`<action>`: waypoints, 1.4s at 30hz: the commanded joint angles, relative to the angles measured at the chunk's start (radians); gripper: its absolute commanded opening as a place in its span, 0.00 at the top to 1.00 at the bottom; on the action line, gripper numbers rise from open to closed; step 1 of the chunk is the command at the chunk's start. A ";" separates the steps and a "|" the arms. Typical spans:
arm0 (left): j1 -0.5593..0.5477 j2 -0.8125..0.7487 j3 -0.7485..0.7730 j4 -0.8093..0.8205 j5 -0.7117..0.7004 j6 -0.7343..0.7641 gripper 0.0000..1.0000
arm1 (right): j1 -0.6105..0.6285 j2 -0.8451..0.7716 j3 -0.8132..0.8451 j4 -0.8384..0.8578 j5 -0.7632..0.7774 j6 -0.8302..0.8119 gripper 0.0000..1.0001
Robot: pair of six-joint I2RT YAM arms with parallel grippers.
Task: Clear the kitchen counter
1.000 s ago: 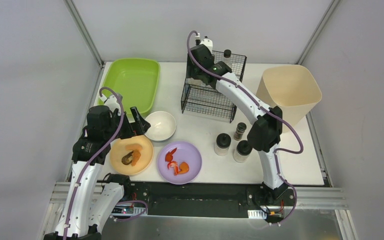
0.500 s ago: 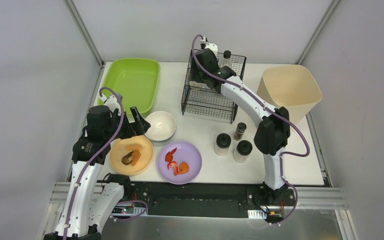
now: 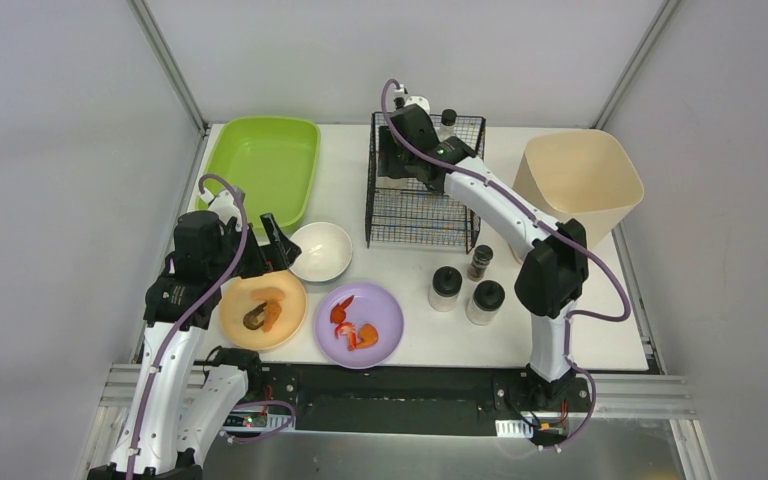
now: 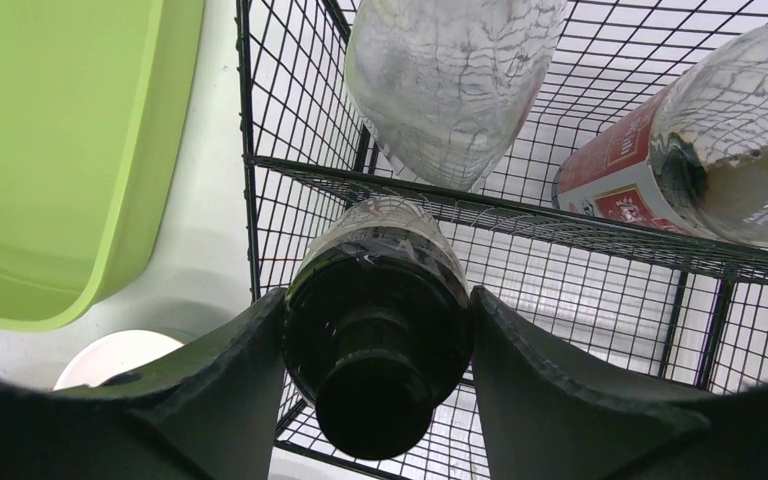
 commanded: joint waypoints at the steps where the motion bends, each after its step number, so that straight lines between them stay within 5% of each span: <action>1: 0.011 0.003 -0.007 0.022 0.016 0.004 0.00 | 0.026 -0.020 0.007 -0.139 -0.042 -0.036 0.87; 16: 0.013 0.002 -0.004 0.022 0.017 0.004 0.00 | 0.016 0.151 0.169 -0.152 0.019 -0.003 0.78; 20: 0.014 0.000 -0.004 0.022 0.018 0.004 0.00 | 0.015 0.161 0.159 -0.142 0.034 0.006 0.71; 29: 0.017 0.003 -0.004 0.022 0.021 0.004 0.00 | 0.016 0.156 0.139 -0.120 0.052 0.022 0.37; 42: 0.021 0.009 -0.004 0.022 0.024 0.002 0.00 | 0.030 -0.034 0.047 -0.098 0.078 -0.002 0.24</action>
